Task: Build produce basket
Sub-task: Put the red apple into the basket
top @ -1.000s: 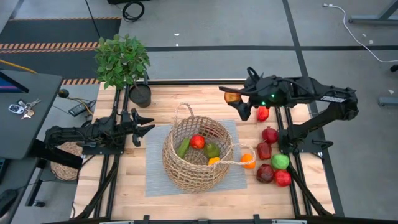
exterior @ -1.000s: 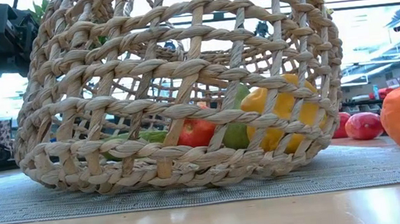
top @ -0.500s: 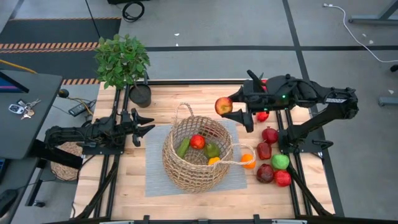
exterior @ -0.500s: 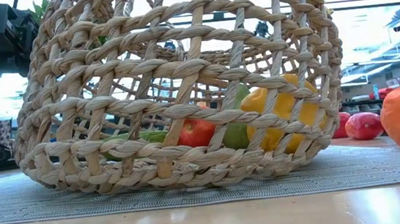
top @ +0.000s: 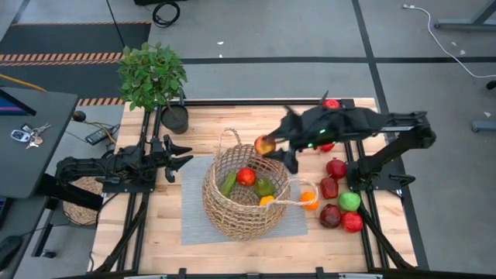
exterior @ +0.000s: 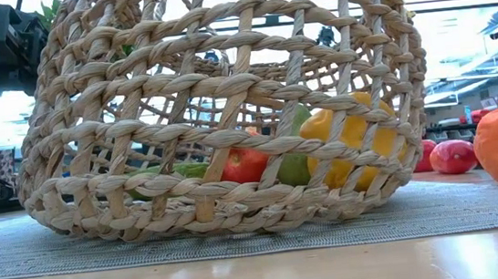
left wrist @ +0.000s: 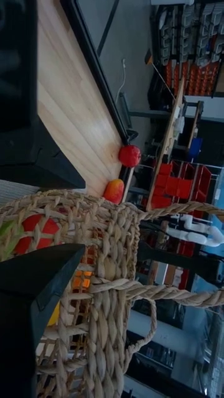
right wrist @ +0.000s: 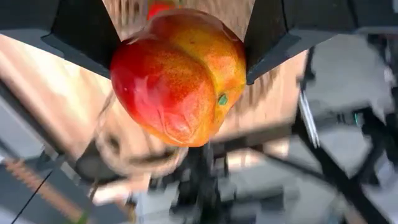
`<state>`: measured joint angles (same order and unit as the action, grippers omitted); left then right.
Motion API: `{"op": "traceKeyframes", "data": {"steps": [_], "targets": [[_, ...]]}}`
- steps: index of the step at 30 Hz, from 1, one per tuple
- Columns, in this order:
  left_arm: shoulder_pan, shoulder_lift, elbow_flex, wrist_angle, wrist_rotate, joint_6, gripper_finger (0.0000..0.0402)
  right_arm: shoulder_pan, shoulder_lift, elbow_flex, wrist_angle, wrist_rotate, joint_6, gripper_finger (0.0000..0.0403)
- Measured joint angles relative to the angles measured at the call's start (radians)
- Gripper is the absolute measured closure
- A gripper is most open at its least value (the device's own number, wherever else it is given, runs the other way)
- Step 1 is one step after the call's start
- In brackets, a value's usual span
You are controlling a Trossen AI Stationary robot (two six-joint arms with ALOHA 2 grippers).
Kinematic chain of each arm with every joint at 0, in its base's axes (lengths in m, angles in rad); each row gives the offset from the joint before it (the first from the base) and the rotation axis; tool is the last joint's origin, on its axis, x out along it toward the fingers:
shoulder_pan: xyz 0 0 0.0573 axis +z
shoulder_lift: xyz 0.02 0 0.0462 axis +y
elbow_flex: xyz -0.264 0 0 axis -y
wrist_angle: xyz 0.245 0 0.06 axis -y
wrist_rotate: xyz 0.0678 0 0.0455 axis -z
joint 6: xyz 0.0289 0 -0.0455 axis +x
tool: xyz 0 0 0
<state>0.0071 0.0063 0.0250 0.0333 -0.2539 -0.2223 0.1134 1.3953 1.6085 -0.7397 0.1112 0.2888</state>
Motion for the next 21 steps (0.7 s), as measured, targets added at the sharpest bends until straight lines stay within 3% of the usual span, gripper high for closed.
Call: {"op": "traceKeyframes", "data": {"steps": [6, 15, 21], "targets": [[0.0, 0.0, 0.0, -0.001, 0.0, 0.0, 0.0241, 0.023, 0.116, 0.116, -0.118, 0.097, -0.151, 0.01], [0.0, 0.0, 0.0, -0.001, 0.0, 0.0, 0.0241, 0.136, 0.245, 0.219, -0.212, 0.43, -0.71, 0.0099], [0.0, 0.0, 0.0, -0.001, 0.0, 0.0, 0.0241, 0.186, 0.277, 0.22, -0.216, 0.482, -0.927, 0.0099]]}}
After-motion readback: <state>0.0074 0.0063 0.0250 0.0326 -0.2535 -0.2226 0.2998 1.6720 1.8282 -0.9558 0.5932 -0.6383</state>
